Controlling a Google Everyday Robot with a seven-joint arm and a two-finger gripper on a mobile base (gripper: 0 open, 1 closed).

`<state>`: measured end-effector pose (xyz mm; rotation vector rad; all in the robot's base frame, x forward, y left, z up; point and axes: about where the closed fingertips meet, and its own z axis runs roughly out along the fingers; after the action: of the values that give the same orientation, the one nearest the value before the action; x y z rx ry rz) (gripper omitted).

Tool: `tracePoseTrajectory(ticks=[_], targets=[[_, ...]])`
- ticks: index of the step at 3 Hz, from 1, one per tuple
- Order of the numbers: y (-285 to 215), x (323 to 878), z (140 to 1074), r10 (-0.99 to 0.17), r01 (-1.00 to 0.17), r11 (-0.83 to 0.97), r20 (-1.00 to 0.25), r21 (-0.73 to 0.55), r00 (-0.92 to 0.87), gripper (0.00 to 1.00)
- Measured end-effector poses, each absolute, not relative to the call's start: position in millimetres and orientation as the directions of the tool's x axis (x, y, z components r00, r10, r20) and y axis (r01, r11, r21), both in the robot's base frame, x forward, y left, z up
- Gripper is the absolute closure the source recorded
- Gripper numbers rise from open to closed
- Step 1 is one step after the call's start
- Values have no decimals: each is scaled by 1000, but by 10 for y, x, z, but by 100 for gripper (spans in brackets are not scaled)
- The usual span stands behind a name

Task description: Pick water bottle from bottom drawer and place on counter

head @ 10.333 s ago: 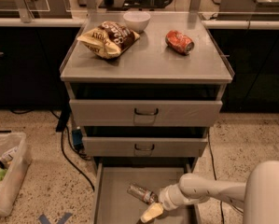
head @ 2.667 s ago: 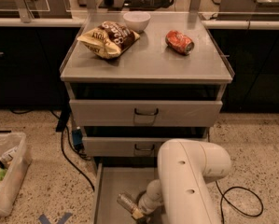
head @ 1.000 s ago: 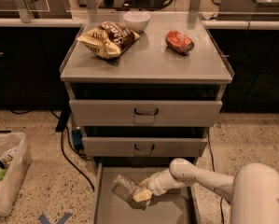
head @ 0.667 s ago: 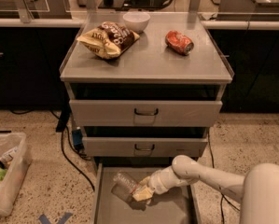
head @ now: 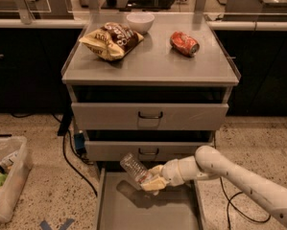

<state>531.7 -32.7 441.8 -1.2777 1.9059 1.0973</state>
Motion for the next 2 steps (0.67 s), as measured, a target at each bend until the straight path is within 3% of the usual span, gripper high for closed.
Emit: tracePoseTrajectory(ticks=[2], targets=[[-587, 5541, 5512, -321, -966, 154, -913, 210, -250, 100]])
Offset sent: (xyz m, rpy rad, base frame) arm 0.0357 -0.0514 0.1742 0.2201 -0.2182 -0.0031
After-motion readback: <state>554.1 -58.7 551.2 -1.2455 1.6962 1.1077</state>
